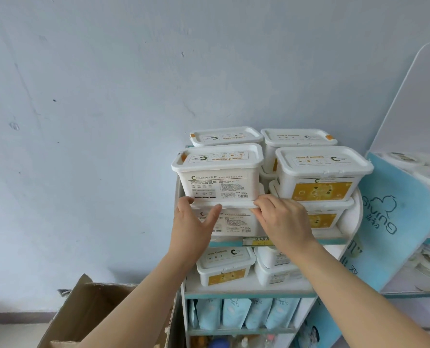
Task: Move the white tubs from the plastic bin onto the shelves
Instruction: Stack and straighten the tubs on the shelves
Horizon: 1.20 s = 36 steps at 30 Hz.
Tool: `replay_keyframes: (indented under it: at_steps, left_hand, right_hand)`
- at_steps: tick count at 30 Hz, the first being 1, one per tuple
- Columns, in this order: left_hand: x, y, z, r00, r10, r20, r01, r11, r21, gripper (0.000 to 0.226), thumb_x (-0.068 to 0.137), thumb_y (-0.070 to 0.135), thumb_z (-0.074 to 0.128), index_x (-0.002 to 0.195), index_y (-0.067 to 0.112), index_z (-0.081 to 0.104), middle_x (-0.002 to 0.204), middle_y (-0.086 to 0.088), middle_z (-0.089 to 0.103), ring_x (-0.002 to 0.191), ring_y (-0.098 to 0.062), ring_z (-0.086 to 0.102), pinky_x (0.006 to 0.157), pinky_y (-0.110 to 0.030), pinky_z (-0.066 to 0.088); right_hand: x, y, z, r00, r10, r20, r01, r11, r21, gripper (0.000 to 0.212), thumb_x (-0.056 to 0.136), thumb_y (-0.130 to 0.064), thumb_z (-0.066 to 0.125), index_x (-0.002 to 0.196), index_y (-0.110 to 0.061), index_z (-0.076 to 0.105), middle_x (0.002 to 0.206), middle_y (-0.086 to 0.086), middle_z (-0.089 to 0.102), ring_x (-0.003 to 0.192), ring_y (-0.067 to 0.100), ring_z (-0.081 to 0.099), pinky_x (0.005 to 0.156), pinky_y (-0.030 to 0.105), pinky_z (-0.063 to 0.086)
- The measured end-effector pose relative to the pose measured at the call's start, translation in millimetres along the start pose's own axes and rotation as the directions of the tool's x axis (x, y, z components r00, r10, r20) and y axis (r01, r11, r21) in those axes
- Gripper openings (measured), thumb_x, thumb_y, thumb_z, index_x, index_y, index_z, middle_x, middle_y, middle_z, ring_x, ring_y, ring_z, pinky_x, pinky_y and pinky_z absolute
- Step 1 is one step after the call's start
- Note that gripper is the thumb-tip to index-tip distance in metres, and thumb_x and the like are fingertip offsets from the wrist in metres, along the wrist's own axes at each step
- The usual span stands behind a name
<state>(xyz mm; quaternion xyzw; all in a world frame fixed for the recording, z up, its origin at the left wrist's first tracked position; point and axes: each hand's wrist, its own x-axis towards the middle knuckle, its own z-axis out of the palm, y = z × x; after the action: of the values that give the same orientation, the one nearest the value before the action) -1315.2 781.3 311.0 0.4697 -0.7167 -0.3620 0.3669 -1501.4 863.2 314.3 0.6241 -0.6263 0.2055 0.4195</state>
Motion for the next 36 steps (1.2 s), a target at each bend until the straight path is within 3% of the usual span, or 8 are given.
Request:
replay_keyframes:
  at_steps: [6,12,16,19,22,26,31,36]
  left_hand:
    - [5.7,4.1,1.0,0.999,-0.039,0.000,0.039,0.998,-0.050,0.070,0.081,0.058,0.060,0.132,0.017,0.033,0.134,-0.002,0.048,0.118,-0.020,0.050,0.091,-0.033,0.046]
    - [-0.5,3.3,6.8,0.999,-0.032,-0.004,0.031,0.986,-0.163,0.079,0.072,0.069,0.062,0.132,0.032,0.026,0.134,0.004,0.048,0.119,-0.018,0.052,0.098,-0.042,0.047]
    - [-1.3,14.7,5.3,0.998,-0.005,-0.056,-0.012,0.951,-0.308,0.092,0.078,0.054,0.068,0.145,0.033,0.007,0.130,0.015,0.045,0.116,-0.010,0.049,0.094,-0.028,0.040]
    - [1.6,17.1,6.7,0.998,-0.005,-0.061,-0.013,0.953,-0.302,0.088,0.073,0.060,0.069,0.139,0.038,0.014,0.126,0.016,0.052,0.116,-0.012,0.053,0.097,-0.036,0.045]
    - [1.5,20.9,9.5,0.998,-0.012,-0.059,-0.008,0.947,-0.322,0.082,0.071,0.059,0.072,0.134,0.036,0.025,0.118,0.023,0.053,0.115,-0.008,0.054,0.096,-0.039,0.047]
    - [0.6,25.9,13.5,0.999,-0.027,-0.030,0.017,0.961,-0.277,0.063,0.076,0.055,0.069,0.123,0.032,0.036,0.117,0.017,0.051,0.115,-0.010,0.050,0.093,-0.033,0.045]
    - [7.3,20.3,14.2,0.998,-0.069,0.002,0.068,0.985,-0.161,0.093,0.056,0.084,0.055,0.128,0.026,0.044,0.124,0.010,0.055,0.120,-0.015,0.050,0.099,-0.044,0.046]
    - [10.7,15.4,10.3,0.995,-0.100,0.014,0.101,0.991,-0.084,0.072,0.076,0.070,0.054,0.127,0.022,0.040,0.122,0.005,0.054,0.112,-0.020,0.054,0.093,-0.045,0.049]
  right_hand:
    - [11.6,-10.1,-14.2,0.991,-0.053,-0.124,0.052,0.999,-0.017,0.020,0.086,-0.026,0.066,0.070,-0.014,0.062,0.065,-0.001,0.060,0.046,0.015,0.052,0.043,0.024,0.039]
    - [0.9,-11.2,-13.0,0.991,0.058,-0.123,-0.033,0.980,0.197,0.015,0.077,-0.024,0.078,0.076,-0.013,0.067,0.074,-0.003,0.065,0.053,0.013,0.058,0.045,0.022,0.045]
    - [0.9,-12.2,-12.7,0.930,0.360,0.073,-0.342,0.776,0.529,0.039,0.074,-0.039,0.072,0.101,-0.012,0.065,0.093,-0.006,0.058,0.068,0.001,0.051,0.061,0.011,0.045]
    - [1.8,-10.2,-6.8,0.837,0.476,0.270,-0.537,0.621,0.571,0.050,0.073,-0.040,0.075,0.115,-0.018,0.061,0.110,-0.008,0.048,0.093,0.005,0.051,0.079,0.005,0.037]
    - [0.9,-8.6,4.0,0.801,0.456,0.388,-0.598,0.580,0.554,0.042,0.078,-0.037,0.073,0.114,-0.017,0.063,0.116,-0.007,0.055,0.110,0.011,0.052,0.095,0.024,0.045]
    - [0.8,-3.2,8.1,0.751,0.494,0.438,-0.659,0.513,0.550,0.040,0.080,-0.031,0.073,0.117,-0.020,0.061,0.108,-0.003,0.060,0.101,0.012,0.057,0.089,0.035,0.051]
    - [7.5,-3.4,6.3,0.785,0.437,0.439,-0.620,0.556,0.554,0.030,0.084,-0.023,0.069,0.112,-0.018,0.061,0.107,-0.008,0.055,0.100,0.003,0.047,0.082,0.004,0.035]
    - [14.4,-8.5,5.0,0.779,0.442,0.444,-0.627,0.538,0.563,0.020,0.087,-0.019,0.065,0.106,-0.017,0.059,0.104,-0.007,0.052,0.094,0.007,0.052,0.081,0.015,0.046]
